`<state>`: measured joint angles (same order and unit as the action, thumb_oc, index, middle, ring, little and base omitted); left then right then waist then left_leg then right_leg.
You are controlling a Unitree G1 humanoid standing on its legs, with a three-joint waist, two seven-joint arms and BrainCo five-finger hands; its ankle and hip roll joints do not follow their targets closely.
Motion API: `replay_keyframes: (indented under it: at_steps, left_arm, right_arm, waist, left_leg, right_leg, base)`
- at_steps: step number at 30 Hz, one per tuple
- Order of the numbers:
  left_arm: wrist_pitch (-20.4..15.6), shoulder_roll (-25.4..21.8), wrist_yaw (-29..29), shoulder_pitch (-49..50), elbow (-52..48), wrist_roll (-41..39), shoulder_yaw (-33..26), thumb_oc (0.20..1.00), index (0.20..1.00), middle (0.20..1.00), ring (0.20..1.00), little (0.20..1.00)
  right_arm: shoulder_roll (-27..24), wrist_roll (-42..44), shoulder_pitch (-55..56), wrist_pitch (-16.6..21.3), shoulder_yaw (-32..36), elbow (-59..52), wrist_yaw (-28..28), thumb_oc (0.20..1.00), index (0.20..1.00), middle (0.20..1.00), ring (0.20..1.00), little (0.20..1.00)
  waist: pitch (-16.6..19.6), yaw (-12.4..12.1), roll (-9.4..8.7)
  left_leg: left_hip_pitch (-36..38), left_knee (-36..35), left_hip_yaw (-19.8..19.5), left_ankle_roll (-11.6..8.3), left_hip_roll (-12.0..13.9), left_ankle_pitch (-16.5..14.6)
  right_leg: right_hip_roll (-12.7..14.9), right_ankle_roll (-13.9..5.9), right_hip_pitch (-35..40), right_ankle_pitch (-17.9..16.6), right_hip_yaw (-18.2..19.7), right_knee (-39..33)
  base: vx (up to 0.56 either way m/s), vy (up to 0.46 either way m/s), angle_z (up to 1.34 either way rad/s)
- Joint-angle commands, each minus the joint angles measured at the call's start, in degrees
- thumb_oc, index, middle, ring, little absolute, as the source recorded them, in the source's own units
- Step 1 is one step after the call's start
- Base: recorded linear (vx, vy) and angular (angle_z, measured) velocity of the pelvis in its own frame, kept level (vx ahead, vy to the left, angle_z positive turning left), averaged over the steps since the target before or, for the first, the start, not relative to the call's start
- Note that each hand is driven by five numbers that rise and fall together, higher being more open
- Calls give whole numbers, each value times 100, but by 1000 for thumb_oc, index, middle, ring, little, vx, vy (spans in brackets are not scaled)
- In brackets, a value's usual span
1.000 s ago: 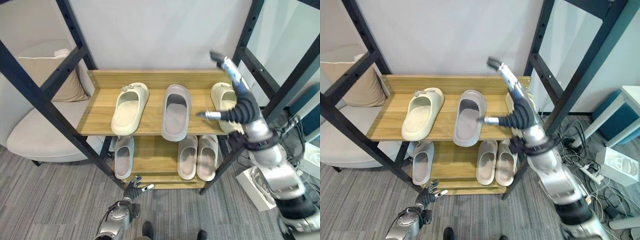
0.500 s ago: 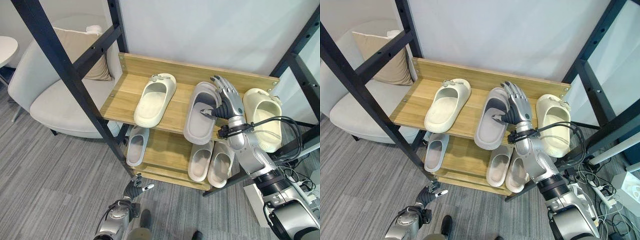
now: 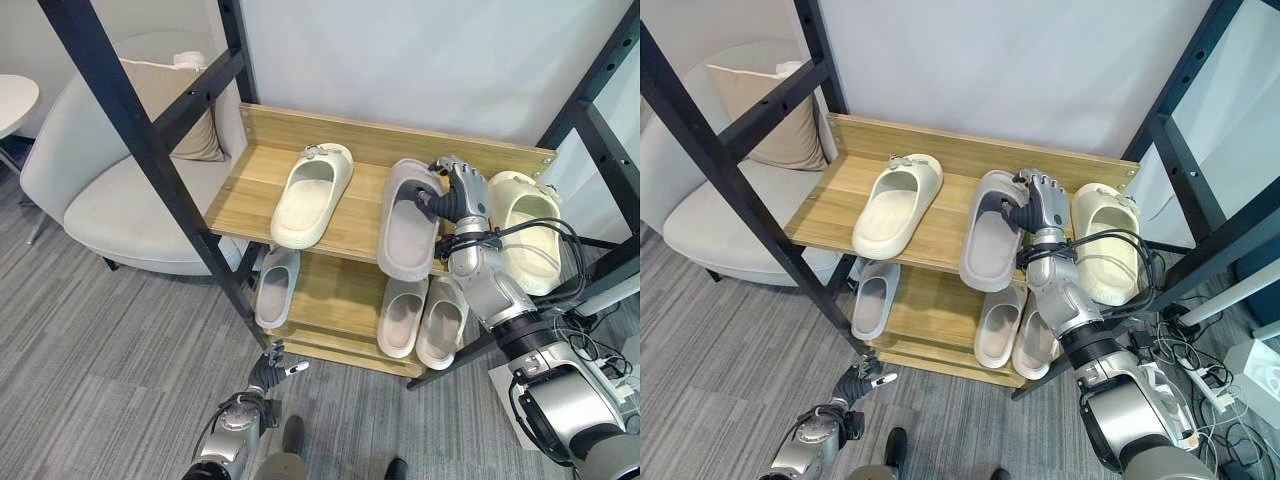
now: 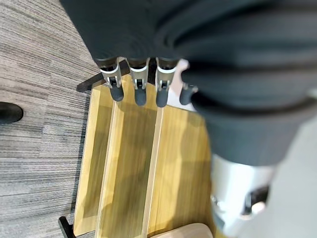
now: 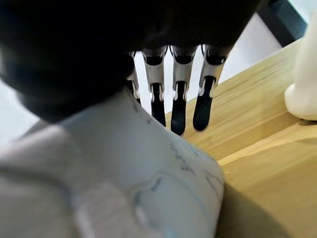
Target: Arrange the slippers neatly on the shoe rack.
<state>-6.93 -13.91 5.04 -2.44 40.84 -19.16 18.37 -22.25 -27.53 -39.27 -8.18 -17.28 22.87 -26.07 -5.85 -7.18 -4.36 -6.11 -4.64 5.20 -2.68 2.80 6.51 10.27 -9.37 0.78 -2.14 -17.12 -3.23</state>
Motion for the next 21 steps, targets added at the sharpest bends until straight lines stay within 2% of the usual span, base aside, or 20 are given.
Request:
replay_keyframes:
  at_steps: [1,2,6,8,9,10,11,13,14,15,16,18,19,20,21]
  left_arm:
    - [-105,9,73,-336,52,37,99,1000,1000,1000,1000,1000]
    - [-105,7,73,-325,52,39,105,1000,1000,1000,1000,1000]
    - [-81,-28,123,-293,16,48,14,1000,1000,1000,1000,1000]
    - [-104,-52,143,-247,-49,-37,-90,1000,1000,1000,1000,1000]
    - [-132,-81,136,-193,-152,-95,-137,1000,1000,1000,1000,1000]
    - [-153,-108,87,-80,-239,-101,-187,1000,1000,1000,1000,1000]
    - [-152,-105,86,-72,-243,-100,-192,1000,1000,1000,1000,1000]
    - [-251,-100,98,-68,-324,-92,-228,1000,1000,1000,1000,1000]
    - [-253,-97,98,-69,-322,-91,-234,1000,1000,1000,1000,1000]
    - [-420,-71,302,-352,-439,-188,-198,1000,1000,1000,1000,1000]
    - [-535,-99,455,-630,-541,-296,-204,1000,1000,1000,1000,1000]
    - [-681,-186,600,-935,-754,-420,-181,1000,1000,1000,1000,1000]
    - [-712,-219,643,-1034,-834,-448,-168,1000,1000,1000,1000,1000]
    - [-802,-320,782,-1233,-998,-440,-142,1000,1000,1000,1000,1000]
    - [-831,-351,816,-1263,-1034,-374,-126,1000,1000,1000,1000,1000]
  right_arm:
    - [-6,1135,298,604,355,-1081,-235,200,200,200,200,200]
    - [-10,1139,336,598,368,-1119,-222,200,200,200,200,200]
    - [324,2383,998,1705,653,-2895,-16,200,200,200,200,200]
    - [574,3216,1326,2309,589,-3919,475,200,200,200,200,200]
    - [586,3518,1417,2469,387,-4326,833,200,200,200,200,200]
    - [462,3742,1488,2503,63,-4780,1332,200,200,200,200,200]
    - [460,3746,1495,2501,59,-4787,1339,200,200,200,200,200]
    - [340,4156,1471,2521,-845,-5260,2267,200,200,200,200,200]
    - [340,4159,1465,2526,-851,-5252,2270,200,200,200,200,200]
    - [435,4130,1251,2382,-1644,-4847,2612,200,200,200,200,200]
    - [436,3821,1075,2300,-1988,-4464,2620,200,200,200,200,200]
    - [369,3271,957,2207,-2235,-3927,2503,200,200,200,200,200]
    - [368,3022,906,2155,-2286,-3636,2426,200,200,200,200,200]
    - [345,2472,903,2038,-2232,-3041,2097,200,200,200,200,200]
    - [334,2186,925,1976,-2196,-2780,1952,200,200,200,200,200]
  waist:
    - [36,-157,-100]
    - [42,-159,-101]
    - [41,-53,-63]
    - [19,22,-39]
    - [9,44,-35]
    - [11,69,-26]
    - [15,74,-22]
    - [-117,72,11]
    - [-117,78,14]
    - [-465,30,64]
    - [-773,-20,71]
    - [-1154,-91,88]
    - [-1234,-84,109]
    - [-1388,-103,190]
    - [-1431,-106,217]
  left_leg:
    - [466,-36,111,78,-174,-565]
    - [471,-36,108,77,-174,-566]
    - [521,-36,126,47,-143,-552]
    - [539,-36,161,23,-119,-540]
    - [544,-36,182,12,-100,-529]
    - [560,-36,208,-1,-84,-526]
    - [561,-36,208,-2,-83,-527]
    - [542,-36,227,-26,-33,-479]
    - [540,-36,226,-27,-33,-479]
    - [360,2,187,-39,29,-374]
    - [48,277,111,-36,75,-362]
    - [-460,742,-32,-43,116,-387]
    - [-745,944,-130,-38,116,-375]
    - [-1216,1299,-308,-21,87,-402]
    - [-1372,1431,-356,-19,61,-442]
  right_leg:
    - [46,-122,54,-14,317,195]
    - [45,-122,61,-11,313,195]
    - [31,-105,81,43,313,225]
    - [15,-93,68,70,328,259]
    - [6,-89,46,82,346,293]
    - [-10,-78,25,107,363,336]
    - [-11,-78,23,111,363,343]
    - [-39,-49,-112,197,399,554]
    - [-38,-48,-120,205,400,567]
    - [-37,-7,-422,272,399,860]
    - [-9,32,-692,312,364,1137]
    - [41,85,-1011,376,300,1453]
    - [65,105,-1189,377,254,1578]
    - [128,130,-1513,475,167,1935]
    - [153,135,-1624,544,138,2105]
  base:
    - [26,-22,3]
    - [17,-23,5]
    - [4,-13,1]
    - [-7,-42,-2]
    - [-16,-50,-3]
    - [-13,-31,-5]
    - [-20,-37,-4]
    - [-78,-42,-1]
    - [-281,-43,-4]
    - [-417,-64,-6]
    - [-541,-105,3]
    - [-387,-112,26]
    - [-363,-84,37]
    - [-278,-53,44]
    - [-187,-34,49]
